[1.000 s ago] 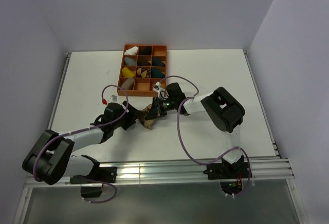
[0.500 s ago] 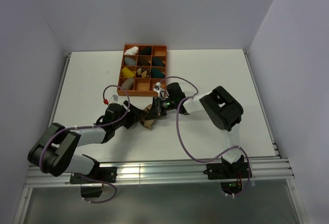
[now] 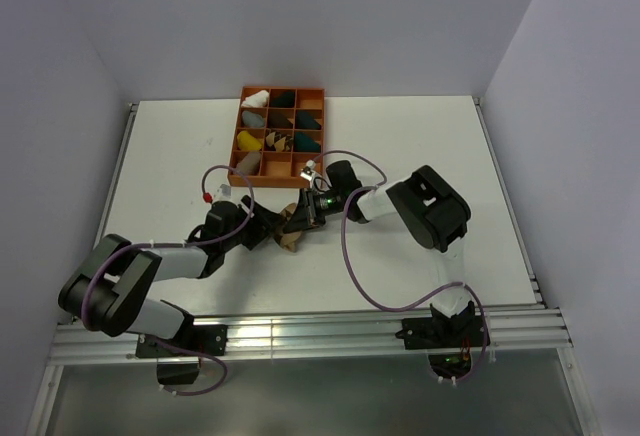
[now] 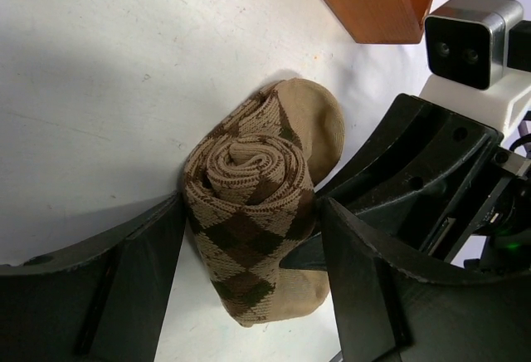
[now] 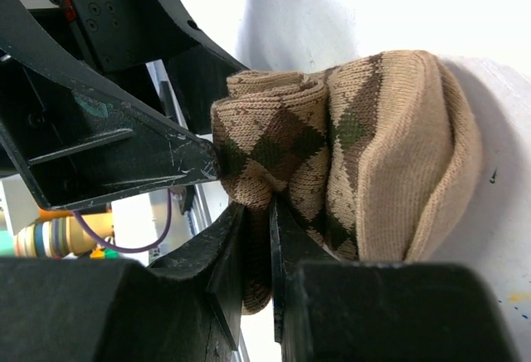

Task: Roll the socks
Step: Roll the sock at the center of the board.

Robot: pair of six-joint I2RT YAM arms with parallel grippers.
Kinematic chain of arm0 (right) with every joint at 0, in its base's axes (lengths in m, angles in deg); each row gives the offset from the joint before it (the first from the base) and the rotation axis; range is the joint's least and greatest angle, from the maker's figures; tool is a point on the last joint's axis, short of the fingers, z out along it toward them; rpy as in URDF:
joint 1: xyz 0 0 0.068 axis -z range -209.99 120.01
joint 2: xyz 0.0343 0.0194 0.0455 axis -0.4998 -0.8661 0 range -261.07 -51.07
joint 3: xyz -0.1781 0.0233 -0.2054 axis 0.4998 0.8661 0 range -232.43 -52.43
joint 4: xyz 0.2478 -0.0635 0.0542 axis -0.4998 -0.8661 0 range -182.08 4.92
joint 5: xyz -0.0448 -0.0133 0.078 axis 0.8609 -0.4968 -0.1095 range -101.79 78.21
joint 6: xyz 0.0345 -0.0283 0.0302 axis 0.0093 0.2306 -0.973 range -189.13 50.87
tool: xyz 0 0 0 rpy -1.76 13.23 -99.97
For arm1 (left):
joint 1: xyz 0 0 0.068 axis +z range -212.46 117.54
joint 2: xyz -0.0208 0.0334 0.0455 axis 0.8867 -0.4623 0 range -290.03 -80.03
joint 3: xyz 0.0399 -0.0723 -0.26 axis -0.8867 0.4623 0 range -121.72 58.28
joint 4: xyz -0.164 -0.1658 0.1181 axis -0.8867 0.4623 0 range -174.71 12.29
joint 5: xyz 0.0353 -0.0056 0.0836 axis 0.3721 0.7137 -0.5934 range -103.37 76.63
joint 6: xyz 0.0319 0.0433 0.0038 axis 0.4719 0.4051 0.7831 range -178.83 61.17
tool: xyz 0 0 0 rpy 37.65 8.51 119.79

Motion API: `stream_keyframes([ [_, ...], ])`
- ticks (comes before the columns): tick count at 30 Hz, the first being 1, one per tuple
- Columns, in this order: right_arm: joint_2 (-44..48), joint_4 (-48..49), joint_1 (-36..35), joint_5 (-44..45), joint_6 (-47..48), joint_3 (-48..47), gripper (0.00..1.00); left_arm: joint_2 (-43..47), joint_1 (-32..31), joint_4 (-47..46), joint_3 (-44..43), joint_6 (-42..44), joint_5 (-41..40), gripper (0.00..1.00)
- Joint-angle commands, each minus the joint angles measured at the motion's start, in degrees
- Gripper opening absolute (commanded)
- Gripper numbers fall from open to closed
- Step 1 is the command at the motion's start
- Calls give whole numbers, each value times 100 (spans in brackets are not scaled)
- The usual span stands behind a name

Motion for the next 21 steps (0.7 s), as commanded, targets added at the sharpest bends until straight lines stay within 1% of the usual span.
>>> stream_keyframes([
  [1, -457, -769, 91, 498, 152, 246, 0, -213, -27, 242, 59, -17, 38, 72],
  [6, -528, -848, 161, 489, 151, 228, 0, -213, -27, 294, 59, 18, 30, 74],
  [9, -536, -910, 170, 525, 187, 202, 0, -152, -36, 531, -2, 97, -84, 74],
  [14, -598, -1006, 179, 542, 222, 123, 0, -336, -62, 611, -99, 159, -85, 72],
  [17, -598, -1147, 179, 586, 301, 88, 0, -556, -106, 681, -204, 159, -85, 68],
  [20, -563, -1366, 179, 709, 468, 26, 0, -714, -132, 760, -318, 159, -76, 62],
  [21, -537, -1463, 170, 779, 564, 9, 0, -775, -141, 821, -354, 159, -102, 57],
])
